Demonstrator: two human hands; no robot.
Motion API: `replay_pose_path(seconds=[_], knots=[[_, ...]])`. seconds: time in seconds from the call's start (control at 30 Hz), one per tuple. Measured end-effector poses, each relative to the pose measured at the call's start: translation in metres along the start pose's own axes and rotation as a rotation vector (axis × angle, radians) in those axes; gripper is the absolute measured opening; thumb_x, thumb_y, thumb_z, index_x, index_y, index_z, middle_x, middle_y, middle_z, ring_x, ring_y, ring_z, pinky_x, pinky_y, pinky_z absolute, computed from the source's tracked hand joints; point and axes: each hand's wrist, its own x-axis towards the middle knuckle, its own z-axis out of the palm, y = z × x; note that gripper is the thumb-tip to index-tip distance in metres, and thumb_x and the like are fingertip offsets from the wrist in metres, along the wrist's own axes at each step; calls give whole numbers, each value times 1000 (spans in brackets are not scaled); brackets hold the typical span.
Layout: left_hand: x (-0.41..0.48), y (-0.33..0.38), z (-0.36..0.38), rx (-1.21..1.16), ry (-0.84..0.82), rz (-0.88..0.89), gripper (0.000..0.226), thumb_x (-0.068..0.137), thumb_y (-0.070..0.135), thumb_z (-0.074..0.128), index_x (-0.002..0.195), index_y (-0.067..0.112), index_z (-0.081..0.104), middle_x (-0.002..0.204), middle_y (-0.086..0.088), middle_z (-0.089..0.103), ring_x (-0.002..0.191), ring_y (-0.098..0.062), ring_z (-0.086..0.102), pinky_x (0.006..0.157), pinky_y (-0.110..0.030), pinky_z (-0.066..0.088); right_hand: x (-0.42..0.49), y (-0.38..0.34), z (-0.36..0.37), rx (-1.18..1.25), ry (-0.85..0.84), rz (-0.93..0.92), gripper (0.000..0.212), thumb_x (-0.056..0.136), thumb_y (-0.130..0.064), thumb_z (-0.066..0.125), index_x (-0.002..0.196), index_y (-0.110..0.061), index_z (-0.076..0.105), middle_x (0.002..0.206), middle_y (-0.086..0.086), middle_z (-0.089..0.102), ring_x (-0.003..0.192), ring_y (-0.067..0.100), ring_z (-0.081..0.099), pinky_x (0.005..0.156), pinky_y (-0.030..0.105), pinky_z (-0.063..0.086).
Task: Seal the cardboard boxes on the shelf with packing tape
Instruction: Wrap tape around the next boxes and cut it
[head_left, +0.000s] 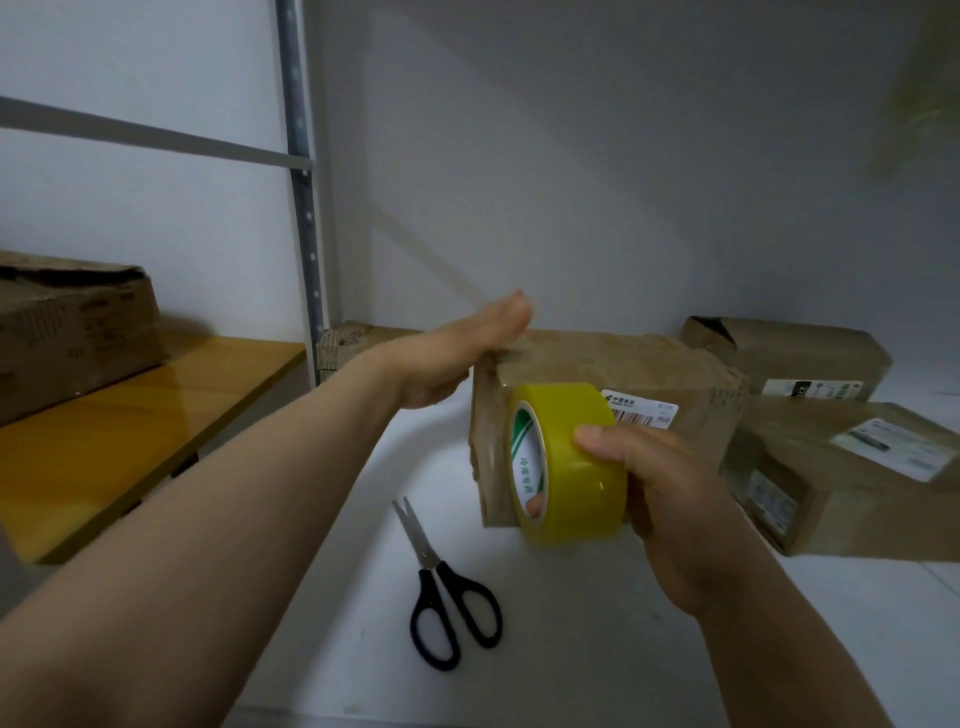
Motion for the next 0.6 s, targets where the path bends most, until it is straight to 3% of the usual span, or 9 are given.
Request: replay_pose_path(seconds=[0.07, 0.1, 0.23, 0.3, 0.4, 0.5, 0.6], knots=[[-9, -17, -7, -85, -48, 45, 69, 96, 69, 43, 156, 51, 16, 164, 9, 25, 149, -15, 26, 125, -51, 13, -2, 1, -2, 14, -15, -14, 17, 74, -30, 71, 74, -16, 80, 75, 9, 74, 64, 15, 71, 55, 20, 52], [-14, -26, -11, -97, -75, 61, 67, 99, 61, 47, 156, 52, 13, 164, 11, 25, 149, -11, 25, 126, -50, 13, -2, 2, -2, 12, -25, -24, 16, 74, -29, 72, 75, -15, 80, 75, 10, 74, 65, 15, 71, 55, 20, 52], [-28, -39, -11, 48, -192, 134, 127, 61, 40, 95, 156, 51, 11, 162, 17, 18, 151, -4, 14, 117, -28, 22, 1, 3, -4, 9, -27, -32, 15, 73, -30, 72, 77, -19, 81, 77, 10, 75, 67, 18, 72, 56, 23, 54], [-26, -38, -4, 116, -173, 126, 131, 59, 24, 96, 154, 50, 10, 157, 17, 25, 147, -4, 22, 109, -20, 27, 4, 3, -5, 2, -20, -27, 20, 72, -34, 71, 80, -19, 81, 81, 13, 76, 70, 22, 73, 59, 26, 55], [-20, -39, 7, 155, -79, 165, 131, 53, 25, 97, 150, 46, 10, 151, 11, 30, 138, -4, 33, 108, -18, 35, 8, 2, -6, 14, -5, -25, 31, 68, -35, 69, 86, -11, 77, 80, 15, 76, 68, 25, 74, 57, 29, 57], [-19, -46, 13, 112, -8, 200, 128, 51, 25, 99, 148, 48, 17, 150, 9, 31, 138, -10, 36, 107, -23, 39, 11, 3, -7, 34, 8, -40, 22, 66, -32, 68, 76, -15, 78, 76, 10, 76, 64, 22, 74, 53, 28, 56], [-21, -47, 16, 16, 31, 240, 118, 58, 2, 94, 146, 42, 26, 144, 9, 38, 129, -5, 45, 94, -18, 50, 13, 4, -5, 54, 5, -43, 13, 73, -29, 72, 73, -20, 81, 76, 12, 76, 64, 24, 73, 54, 30, 58]])
